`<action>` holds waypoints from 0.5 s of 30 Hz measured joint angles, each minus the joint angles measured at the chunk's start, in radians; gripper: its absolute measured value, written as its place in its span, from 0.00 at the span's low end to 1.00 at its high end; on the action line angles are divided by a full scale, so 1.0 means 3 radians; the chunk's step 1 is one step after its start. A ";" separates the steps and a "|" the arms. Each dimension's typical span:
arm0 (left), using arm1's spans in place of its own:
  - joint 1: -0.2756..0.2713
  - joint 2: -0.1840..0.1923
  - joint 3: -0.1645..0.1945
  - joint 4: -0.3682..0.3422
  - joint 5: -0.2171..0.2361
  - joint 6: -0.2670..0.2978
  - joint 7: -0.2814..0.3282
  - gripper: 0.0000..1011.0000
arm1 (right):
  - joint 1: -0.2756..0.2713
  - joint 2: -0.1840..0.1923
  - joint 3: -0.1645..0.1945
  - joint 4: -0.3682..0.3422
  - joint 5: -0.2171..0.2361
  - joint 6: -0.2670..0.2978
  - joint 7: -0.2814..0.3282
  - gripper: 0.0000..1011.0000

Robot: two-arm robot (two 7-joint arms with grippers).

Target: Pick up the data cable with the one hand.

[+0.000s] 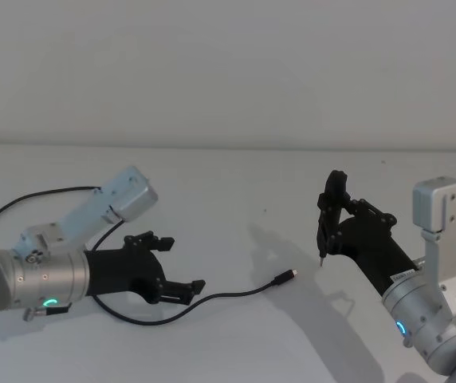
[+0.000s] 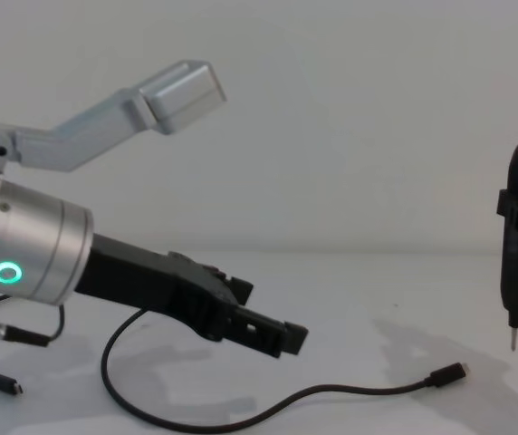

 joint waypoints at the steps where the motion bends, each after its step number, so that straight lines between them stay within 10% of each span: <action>1: -0.0005 -0.0005 0.0012 0.0010 0.0005 -0.0003 -0.0005 0.99 | 0.0000 0.0000 0.0000 0.0000 0.0000 0.0000 0.0000 0.27; 15: -0.0092 -0.0115 0.0196 0.0195 0.0073 -0.0049 -0.0016 0.99 | 0.0000 0.0000 0.0000 0.0000 0.0000 0.0000 0.0000 0.27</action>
